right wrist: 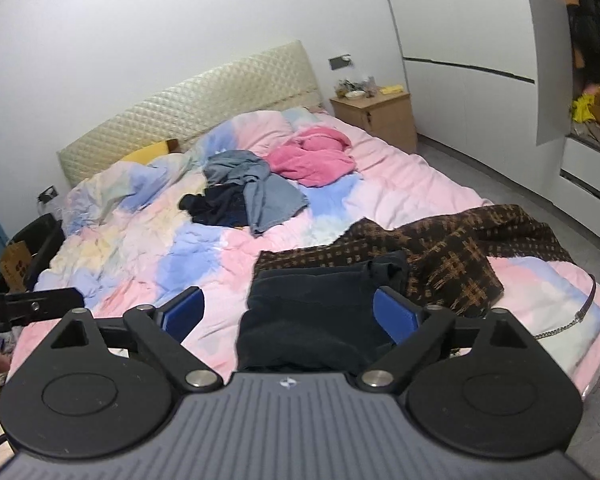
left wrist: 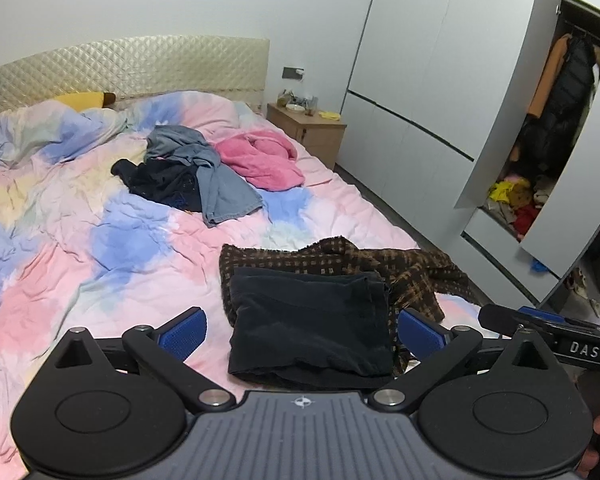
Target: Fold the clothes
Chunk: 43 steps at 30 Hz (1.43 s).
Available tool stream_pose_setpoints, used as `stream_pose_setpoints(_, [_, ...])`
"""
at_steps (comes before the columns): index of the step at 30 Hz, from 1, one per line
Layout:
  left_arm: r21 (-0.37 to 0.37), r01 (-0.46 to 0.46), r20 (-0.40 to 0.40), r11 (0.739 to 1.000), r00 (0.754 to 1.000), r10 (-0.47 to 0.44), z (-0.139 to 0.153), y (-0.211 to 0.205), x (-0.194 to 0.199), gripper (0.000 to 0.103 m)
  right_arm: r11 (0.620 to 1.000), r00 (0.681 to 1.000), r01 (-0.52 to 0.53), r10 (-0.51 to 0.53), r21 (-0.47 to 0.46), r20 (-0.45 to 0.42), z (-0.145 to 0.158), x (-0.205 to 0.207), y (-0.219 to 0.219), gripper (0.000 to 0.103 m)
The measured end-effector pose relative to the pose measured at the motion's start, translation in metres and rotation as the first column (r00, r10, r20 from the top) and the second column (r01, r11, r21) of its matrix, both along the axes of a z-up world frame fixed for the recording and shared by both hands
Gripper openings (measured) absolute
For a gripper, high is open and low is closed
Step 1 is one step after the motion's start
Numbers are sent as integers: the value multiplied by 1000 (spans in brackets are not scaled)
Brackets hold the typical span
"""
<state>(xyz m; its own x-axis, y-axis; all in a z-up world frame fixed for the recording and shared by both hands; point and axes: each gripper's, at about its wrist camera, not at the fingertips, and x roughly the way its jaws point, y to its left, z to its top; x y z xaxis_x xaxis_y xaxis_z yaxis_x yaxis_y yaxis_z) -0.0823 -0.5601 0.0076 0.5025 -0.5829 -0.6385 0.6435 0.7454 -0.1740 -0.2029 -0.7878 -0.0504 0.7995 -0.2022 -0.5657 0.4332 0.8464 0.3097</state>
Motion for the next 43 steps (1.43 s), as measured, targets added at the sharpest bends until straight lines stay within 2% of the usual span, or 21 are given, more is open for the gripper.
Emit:
stream_pose_setpoints(4, [25,-25,5,999,1000,25,8,24,-25,103,999,1000,10,-10,-32,3,16,-15,27,103])
stream_pose_setpoints(16, [72,-81,32,994,996,79,21,69,-61,103,991,999,46,-46,-129,6,50,-40,84,103])
stream_pose_setpoints(25, [64,-63,33,996,998,61,29,80,-58,103,992,996,82,-85,-95,-28,43,-40,104,103])
stream_pose_setpoints(33, [73,-29,24,997,999,28,24,74,-56,103,987,992,118,-122,-109,-30,39,-34,106,103])
stream_pose_setpoints(43, [78,-39,23,996,999,37,20,72,-47,103,988,992,111,-115,-105,-41,34,-26,107,103])
